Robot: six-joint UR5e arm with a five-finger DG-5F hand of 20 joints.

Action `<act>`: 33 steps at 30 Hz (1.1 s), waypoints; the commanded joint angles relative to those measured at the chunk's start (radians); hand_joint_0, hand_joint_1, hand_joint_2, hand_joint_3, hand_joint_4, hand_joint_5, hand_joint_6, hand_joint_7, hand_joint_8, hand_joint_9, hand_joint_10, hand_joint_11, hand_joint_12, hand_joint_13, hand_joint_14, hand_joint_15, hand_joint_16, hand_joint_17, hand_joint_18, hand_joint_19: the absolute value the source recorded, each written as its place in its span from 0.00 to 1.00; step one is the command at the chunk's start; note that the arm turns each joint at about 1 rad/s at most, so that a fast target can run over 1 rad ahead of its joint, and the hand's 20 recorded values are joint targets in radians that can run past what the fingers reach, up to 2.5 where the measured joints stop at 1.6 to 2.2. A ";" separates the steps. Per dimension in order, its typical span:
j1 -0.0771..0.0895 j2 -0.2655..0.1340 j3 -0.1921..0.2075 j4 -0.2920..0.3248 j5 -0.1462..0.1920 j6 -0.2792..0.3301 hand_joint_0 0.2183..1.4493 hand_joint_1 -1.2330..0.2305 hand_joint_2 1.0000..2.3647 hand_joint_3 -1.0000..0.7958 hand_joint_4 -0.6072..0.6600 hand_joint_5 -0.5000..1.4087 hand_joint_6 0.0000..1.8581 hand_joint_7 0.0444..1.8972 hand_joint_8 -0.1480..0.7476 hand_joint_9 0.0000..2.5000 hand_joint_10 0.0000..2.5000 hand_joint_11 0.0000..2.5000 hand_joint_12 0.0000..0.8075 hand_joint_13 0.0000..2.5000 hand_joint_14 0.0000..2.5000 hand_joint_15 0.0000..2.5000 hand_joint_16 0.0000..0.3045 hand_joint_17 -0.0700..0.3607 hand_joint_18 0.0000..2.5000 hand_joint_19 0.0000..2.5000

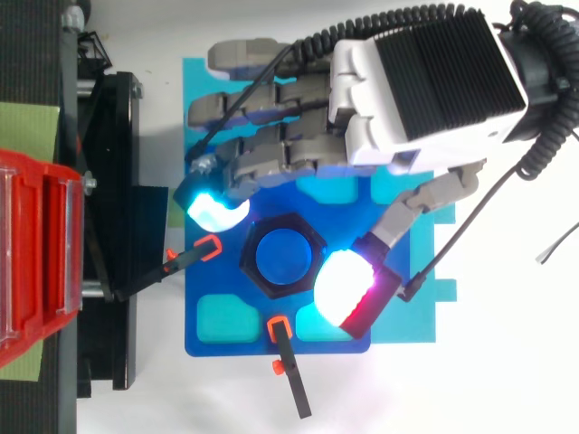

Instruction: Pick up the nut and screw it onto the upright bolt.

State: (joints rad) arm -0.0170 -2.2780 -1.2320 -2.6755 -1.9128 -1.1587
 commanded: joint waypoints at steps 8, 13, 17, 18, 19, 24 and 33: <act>0.022 0.000 0.000 0.022 0.001 0.025 0.20 0.70 0.00 0.28 0.66 0.19 0.27 0.39 0.43 0.22 0.00 0.00 0.39 0.08 0.00 0.00 0.14 0.38 0.00 0.00; 0.026 0.000 0.000 0.022 0.008 0.025 0.20 0.70 0.00 0.28 0.67 0.20 0.27 0.42 0.44 0.23 0.00 0.00 0.39 0.08 0.00 0.00 0.14 0.38 0.00 0.00; 0.026 0.002 0.000 0.022 0.009 0.025 0.20 0.69 0.00 0.28 0.68 0.20 0.27 0.44 0.44 0.23 0.00 0.00 0.39 0.09 0.00 0.00 0.13 0.38 0.00 0.00; 0.026 0.000 0.000 0.022 0.009 0.025 0.20 0.69 0.00 0.28 0.68 0.20 0.27 0.44 0.44 0.23 0.00 0.00 0.39 0.09 0.00 0.00 0.13 0.38 0.00 0.00; 0.023 0.000 0.000 0.022 0.009 0.025 0.20 0.69 0.00 0.28 0.68 0.21 0.27 0.45 0.44 0.23 0.00 0.00 0.39 0.09 0.00 0.00 0.13 0.38 0.00 0.00; 0.020 0.000 -0.001 0.019 0.009 0.024 0.20 0.67 0.00 0.28 0.70 0.22 0.27 0.48 0.44 0.24 0.00 0.00 0.38 0.10 0.00 0.00 0.13 0.37 0.00 0.00; 0.009 0.000 -0.001 0.014 0.008 0.024 0.21 0.66 0.00 0.28 0.69 0.23 0.27 0.57 0.44 0.25 0.00 0.00 0.37 0.11 0.00 0.00 0.12 0.36 0.00 0.00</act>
State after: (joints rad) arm -0.0041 -2.2779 -1.2333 -2.6610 -1.9040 -1.1351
